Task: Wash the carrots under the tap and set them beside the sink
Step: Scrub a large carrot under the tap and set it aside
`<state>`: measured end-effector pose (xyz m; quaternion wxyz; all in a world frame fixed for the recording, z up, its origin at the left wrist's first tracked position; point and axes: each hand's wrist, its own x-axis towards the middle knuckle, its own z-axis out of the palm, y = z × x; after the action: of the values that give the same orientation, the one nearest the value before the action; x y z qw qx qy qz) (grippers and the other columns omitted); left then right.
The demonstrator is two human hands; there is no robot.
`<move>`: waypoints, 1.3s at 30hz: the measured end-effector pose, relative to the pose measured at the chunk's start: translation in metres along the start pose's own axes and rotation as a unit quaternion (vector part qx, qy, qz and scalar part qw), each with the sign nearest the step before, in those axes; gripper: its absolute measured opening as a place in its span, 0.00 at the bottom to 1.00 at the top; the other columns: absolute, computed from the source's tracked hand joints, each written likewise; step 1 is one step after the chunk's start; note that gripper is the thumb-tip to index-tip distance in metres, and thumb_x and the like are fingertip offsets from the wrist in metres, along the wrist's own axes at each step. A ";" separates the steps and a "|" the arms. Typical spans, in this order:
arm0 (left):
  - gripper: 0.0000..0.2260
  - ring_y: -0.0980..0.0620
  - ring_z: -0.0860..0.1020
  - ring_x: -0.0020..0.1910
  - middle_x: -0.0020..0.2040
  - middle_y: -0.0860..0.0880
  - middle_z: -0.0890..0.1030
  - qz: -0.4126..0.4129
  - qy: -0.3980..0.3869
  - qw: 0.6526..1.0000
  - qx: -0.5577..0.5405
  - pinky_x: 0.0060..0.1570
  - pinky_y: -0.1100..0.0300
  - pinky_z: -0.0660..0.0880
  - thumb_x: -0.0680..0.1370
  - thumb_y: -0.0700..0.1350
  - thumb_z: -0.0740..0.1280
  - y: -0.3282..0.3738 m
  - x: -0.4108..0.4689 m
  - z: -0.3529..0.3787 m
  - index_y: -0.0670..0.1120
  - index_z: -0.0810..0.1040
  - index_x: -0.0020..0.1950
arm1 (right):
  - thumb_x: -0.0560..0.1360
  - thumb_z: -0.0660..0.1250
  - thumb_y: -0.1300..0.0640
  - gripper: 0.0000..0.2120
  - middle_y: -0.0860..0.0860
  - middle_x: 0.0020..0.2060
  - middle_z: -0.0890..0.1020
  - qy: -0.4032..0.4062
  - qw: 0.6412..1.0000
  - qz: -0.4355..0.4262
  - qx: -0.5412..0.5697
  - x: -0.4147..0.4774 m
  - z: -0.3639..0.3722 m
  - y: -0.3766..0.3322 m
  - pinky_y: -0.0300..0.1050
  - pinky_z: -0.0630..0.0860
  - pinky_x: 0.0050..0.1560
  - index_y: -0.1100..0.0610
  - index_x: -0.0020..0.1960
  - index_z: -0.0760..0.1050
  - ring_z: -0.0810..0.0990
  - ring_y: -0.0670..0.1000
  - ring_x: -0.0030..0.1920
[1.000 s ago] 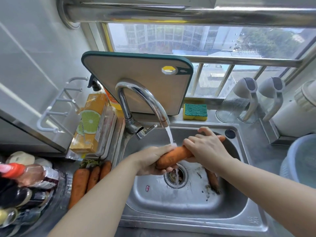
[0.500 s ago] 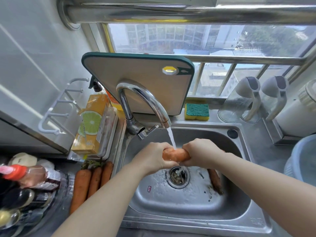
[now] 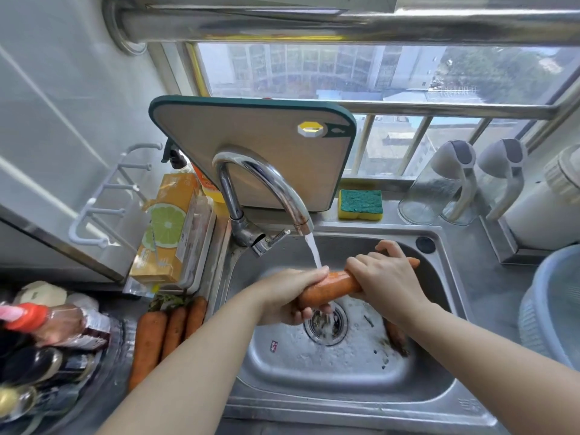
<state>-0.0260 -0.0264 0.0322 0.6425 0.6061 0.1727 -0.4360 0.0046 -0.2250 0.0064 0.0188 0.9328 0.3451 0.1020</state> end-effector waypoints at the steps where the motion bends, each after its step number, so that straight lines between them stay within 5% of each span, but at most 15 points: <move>1: 0.16 0.57 0.70 0.22 0.42 0.43 0.82 -0.020 -0.029 0.996 -0.081 0.24 0.70 0.67 0.79 0.57 0.60 -0.001 -0.001 0.000 0.47 0.75 0.58 | 0.59 0.78 0.48 0.17 0.47 0.29 0.78 0.014 1.000 0.011 -0.010 0.000 -0.001 0.000 0.49 0.64 0.51 0.53 0.38 0.73 0.78 0.53 0.29; 4: 0.16 0.57 0.70 0.21 0.47 0.39 0.82 -0.034 -0.052 0.975 -0.214 0.24 0.70 0.68 0.80 0.53 0.58 -0.004 0.000 0.002 0.44 0.71 0.62 | 0.60 0.78 0.49 0.16 0.48 0.30 0.77 0.051 0.998 0.031 -0.024 0.000 -0.002 0.001 0.50 0.63 0.51 0.53 0.39 0.74 0.77 0.54 0.30; 7: 0.10 0.55 0.70 0.23 0.39 0.43 0.82 -0.005 0.003 0.982 -0.190 0.24 0.68 0.69 0.81 0.52 0.58 -0.004 0.002 0.007 0.46 0.72 0.55 | 0.61 0.77 0.50 0.14 0.48 0.31 0.77 0.042 0.998 0.037 -0.023 -0.001 0.000 0.001 0.50 0.64 0.52 0.54 0.39 0.75 0.77 0.54 0.31; 10: 0.09 0.53 0.71 0.26 0.41 0.45 0.77 0.084 0.098 0.992 0.000 0.26 0.64 0.71 0.79 0.52 0.61 -0.008 0.008 0.007 0.51 0.77 0.55 | 0.63 0.73 0.52 0.10 0.48 0.34 0.80 -0.051 0.997 0.054 0.016 0.000 -0.005 0.000 0.49 0.68 0.49 0.53 0.41 0.74 0.80 0.54 0.34; 14: 0.07 0.51 0.76 0.35 0.46 0.48 0.81 0.180 0.117 0.950 0.229 0.37 0.53 0.76 0.75 0.56 0.66 -0.012 0.006 0.001 0.59 0.79 0.51 | 0.71 0.63 0.52 0.09 0.49 0.45 0.82 -0.207 0.974 0.039 0.080 0.004 -0.017 -0.004 0.44 0.70 0.44 0.51 0.50 0.73 0.81 0.55 0.47; 18: 0.17 0.54 0.80 0.47 0.50 0.54 0.81 0.208 0.131 0.914 0.321 0.52 0.55 0.77 0.70 0.51 0.75 -0.013 0.005 -0.002 0.57 0.77 0.57 | 0.66 0.68 0.53 0.04 0.48 0.36 0.82 -0.284 0.937 0.078 0.189 0.011 -0.021 -0.001 0.42 0.75 0.37 0.50 0.39 0.74 0.81 0.51 0.38; 22: 0.19 0.54 0.79 0.48 0.49 0.53 0.81 0.238 0.166 0.897 0.333 0.52 0.57 0.76 0.67 0.52 0.76 -0.015 0.003 0.001 0.55 0.77 0.56 | 0.66 0.74 0.56 0.08 0.50 0.30 0.80 -0.399 0.845 0.139 0.328 0.019 -0.023 0.003 0.41 0.76 0.28 0.55 0.38 0.76 0.78 0.48 0.26; 27: 0.09 0.57 0.79 0.41 0.41 0.52 0.83 0.280 0.277 0.903 0.172 0.43 0.64 0.73 0.69 0.52 0.75 -0.018 0.008 0.007 0.48 0.81 0.44 | 0.66 0.67 0.52 0.06 0.48 0.38 0.81 -0.261 0.945 0.115 0.160 0.023 -0.028 -0.007 0.42 0.71 0.37 0.50 0.37 0.70 0.80 0.52 0.42; 33: 0.18 0.51 0.72 0.33 0.26 0.53 0.73 0.218 0.335 0.901 0.166 0.37 0.58 0.68 0.75 0.56 0.64 -0.010 0.015 0.020 0.49 0.75 0.28 | 0.68 0.64 0.53 0.03 0.49 0.40 0.83 -0.167 0.970 0.134 0.119 0.009 -0.020 -0.010 0.42 0.68 0.42 0.49 0.41 0.71 0.81 0.54 0.45; 36: 0.16 0.47 0.70 0.28 0.27 0.50 0.70 0.137 0.315 0.935 0.086 0.34 0.59 0.67 0.77 0.51 0.57 -0.010 0.021 0.019 0.46 0.75 0.34 | 0.69 0.62 0.53 0.03 0.48 0.40 0.83 -0.143 0.978 0.122 0.091 0.003 -0.019 -0.009 0.43 0.66 0.48 0.49 0.40 0.67 0.80 0.53 0.45; 39: 0.13 0.55 0.66 0.23 0.32 0.50 0.70 0.105 0.184 0.976 -0.058 0.25 0.64 0.66 0.80 0.53 0.58 -0.010 0.015 0.021 0.47 0.76 0.44 | 0.68 0.62 0.53 0.02 0.48 0.40 0.83 -0.167 0.972 0.142 0.091 0.000 -0.017 -0.005 0.42 0.67 0.43 0.49 0.40 0.69 0.81 0.53 0.44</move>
<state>-0.0321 -0.0503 0.0187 0.6759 0.6523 0.2486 -0.2362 -0.0022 -0.2217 0.0229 -0.0238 0.9739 0.2093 -0.0852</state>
